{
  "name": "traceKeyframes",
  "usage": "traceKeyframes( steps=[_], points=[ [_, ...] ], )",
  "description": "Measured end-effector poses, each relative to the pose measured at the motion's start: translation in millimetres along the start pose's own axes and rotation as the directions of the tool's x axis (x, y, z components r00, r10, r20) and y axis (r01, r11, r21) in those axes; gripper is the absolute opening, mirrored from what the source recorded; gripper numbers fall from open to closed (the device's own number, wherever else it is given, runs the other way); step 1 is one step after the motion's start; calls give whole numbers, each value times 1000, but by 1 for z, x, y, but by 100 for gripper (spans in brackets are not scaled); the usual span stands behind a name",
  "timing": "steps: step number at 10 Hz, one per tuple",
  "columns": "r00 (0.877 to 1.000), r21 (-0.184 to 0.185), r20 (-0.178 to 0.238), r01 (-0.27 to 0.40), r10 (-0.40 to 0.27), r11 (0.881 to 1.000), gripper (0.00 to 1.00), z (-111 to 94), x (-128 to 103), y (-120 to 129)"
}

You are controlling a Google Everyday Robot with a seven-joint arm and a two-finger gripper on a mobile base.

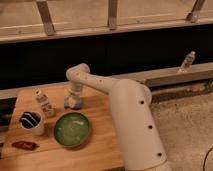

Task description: Place the white sponge in the ceramic bowl

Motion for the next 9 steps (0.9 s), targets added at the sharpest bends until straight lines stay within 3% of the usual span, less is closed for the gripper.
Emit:
traceKeyframes(
  steps=[2,5,7,9],
  points=[
    [998,18,56,2,-3,1000,0,-14,-4,-1],
    [990,75,140,-4,-7,997,0,-46,-12,-11],
    [989,97,145,2,-16,995,0,-59,-16,-18],
    [991,112,133,7,-22,994,0,-88,-4,-23]
  ],
)
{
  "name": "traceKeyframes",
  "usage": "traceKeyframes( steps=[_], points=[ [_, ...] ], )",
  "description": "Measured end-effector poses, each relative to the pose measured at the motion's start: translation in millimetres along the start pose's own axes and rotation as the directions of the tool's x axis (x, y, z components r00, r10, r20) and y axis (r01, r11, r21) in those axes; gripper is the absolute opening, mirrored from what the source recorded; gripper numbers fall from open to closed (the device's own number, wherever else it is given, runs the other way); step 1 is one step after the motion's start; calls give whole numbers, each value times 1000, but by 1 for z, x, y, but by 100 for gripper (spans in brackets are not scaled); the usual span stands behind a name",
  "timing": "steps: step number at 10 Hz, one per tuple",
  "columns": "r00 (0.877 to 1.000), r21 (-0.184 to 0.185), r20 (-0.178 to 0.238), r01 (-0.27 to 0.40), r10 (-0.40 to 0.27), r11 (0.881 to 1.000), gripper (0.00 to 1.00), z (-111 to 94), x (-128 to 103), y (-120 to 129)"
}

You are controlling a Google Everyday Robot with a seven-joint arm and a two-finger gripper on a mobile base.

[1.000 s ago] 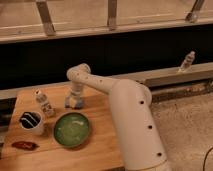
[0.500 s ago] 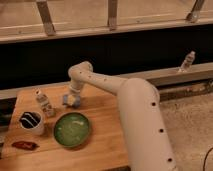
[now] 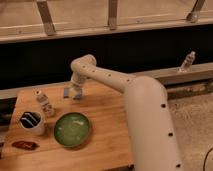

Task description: Place the white sponge in the ceramic bowl

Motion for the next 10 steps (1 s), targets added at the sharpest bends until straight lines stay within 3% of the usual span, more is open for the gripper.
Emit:
traceKeyframes(
  steps=[2,4,8,10],
  points=[
    [1000,2,-24,-8,8,1000,0,-17,19,3],
    [999,-13,-21,-35,35,999,0,-35,39,15],
    [998,-108,43,-51,56,993,0,-49,40,65],
    [996,-179,63,-49,61,983,0,-49,33,95]
  ],
)
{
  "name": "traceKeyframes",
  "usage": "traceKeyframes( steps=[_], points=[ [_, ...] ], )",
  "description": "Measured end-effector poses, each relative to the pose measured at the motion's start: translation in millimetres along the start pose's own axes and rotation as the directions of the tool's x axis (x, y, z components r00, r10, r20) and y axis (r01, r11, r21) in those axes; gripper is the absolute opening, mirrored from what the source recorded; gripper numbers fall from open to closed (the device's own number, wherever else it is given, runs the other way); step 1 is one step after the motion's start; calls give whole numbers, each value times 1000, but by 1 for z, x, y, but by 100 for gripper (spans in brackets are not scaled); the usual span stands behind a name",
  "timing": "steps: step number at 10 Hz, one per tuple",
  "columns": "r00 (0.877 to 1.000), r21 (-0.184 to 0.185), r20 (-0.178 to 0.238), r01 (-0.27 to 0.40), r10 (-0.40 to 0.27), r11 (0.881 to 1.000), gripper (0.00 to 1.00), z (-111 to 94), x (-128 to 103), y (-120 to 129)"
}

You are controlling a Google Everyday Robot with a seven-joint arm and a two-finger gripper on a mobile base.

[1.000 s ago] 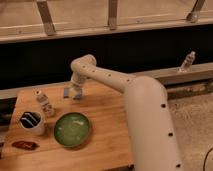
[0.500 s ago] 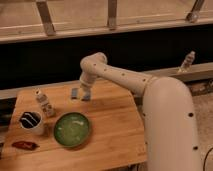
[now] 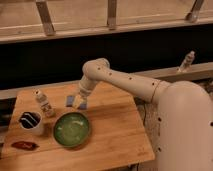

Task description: Place the white sponge in the ceramic bowl

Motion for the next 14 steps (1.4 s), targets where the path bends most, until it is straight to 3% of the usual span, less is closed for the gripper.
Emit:
traceKeyframes(
  steps=[4,8,14],
  points=[
    [1000,-112,-4,2,-2,994,0,12,-6,39],
    [998,-194,-62,-32,20,981,0,14,-2,87],
    [997,-199,-68,-35,22,979,0,13,-1,89]
  ],
)
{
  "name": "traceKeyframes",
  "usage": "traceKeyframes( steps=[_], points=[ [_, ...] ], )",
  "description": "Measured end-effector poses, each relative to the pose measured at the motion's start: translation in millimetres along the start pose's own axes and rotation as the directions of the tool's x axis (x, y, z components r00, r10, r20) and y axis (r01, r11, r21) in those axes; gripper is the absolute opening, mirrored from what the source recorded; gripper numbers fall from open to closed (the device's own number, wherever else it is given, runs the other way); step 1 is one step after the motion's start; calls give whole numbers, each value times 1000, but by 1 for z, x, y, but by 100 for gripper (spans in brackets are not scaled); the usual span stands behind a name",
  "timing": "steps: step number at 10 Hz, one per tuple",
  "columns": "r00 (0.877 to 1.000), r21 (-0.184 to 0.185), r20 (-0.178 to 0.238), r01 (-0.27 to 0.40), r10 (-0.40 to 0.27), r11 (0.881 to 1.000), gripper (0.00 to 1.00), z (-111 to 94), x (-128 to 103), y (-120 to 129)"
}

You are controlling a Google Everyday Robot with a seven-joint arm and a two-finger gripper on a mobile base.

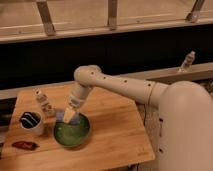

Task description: Place the white sponge in the ceramic bowl

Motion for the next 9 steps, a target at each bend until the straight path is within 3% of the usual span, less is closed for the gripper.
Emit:
traceKeyframes(
  steps=[4,9],
  points=[
    [999,-9,-22,-45,45,999,0,7,20,9],
    [997,-18,-3,-75,75,997,2,22,36,18]
  ],
)
